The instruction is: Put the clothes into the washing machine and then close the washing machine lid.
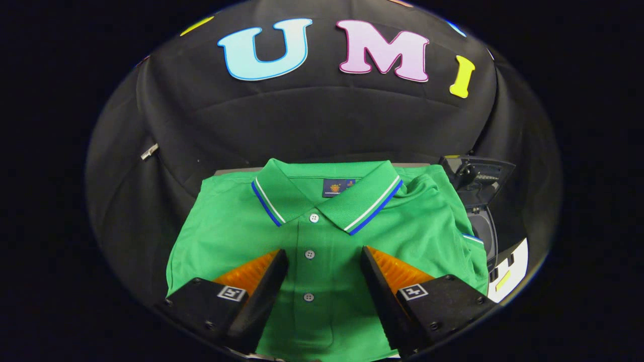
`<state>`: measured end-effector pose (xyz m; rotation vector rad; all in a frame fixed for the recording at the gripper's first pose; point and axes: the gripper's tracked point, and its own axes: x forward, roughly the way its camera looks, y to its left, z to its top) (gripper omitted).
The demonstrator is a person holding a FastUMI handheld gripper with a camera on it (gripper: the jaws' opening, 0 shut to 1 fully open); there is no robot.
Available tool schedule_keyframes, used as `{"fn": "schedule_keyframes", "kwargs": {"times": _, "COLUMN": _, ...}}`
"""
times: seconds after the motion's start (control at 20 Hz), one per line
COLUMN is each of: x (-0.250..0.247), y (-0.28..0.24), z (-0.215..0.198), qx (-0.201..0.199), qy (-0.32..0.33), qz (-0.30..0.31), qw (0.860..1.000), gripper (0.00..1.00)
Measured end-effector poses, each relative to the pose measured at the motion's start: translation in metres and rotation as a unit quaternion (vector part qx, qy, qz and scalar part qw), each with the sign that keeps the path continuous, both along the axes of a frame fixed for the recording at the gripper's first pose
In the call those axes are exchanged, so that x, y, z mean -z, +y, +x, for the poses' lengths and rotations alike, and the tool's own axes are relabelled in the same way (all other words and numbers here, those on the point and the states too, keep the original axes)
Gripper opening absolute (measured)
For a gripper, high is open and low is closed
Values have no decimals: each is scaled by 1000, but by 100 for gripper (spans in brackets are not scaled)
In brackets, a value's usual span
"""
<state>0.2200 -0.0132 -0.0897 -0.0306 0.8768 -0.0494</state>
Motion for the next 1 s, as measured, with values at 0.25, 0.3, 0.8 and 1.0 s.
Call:
{"fn": "schedule_keyframes", "kwargs": {"times": 0.25, "x": -4, "y": -1, "z": 1, "qx": -26, "qy": 13, "qz": 3, "qw": 1000, "gripper": 56}}
{"fn": "schedule_keyframes", "kwargs": {"times": 0.3, "x": -1, "y": -3, "z": 3, "qx": -31, "qy": 10, "qz": 4, "qw": 999, "gripper": 42}}
{"fn": "schedule_keyframes", "kwargs": {"times": 0.8, "x": -8, "y": -5, "z": 5, "qx": -64, "qy": -52, "qz": 8, "qw": 997, "gripper": 7}}
{"fn": "schedule_keyframes", "kwargs": {"times": 1.0, "x": -18, "y": -5, "z": 4, "qx": -65, "qy": -80, "qz": 15, "qw": 995, "gripper": 7}}
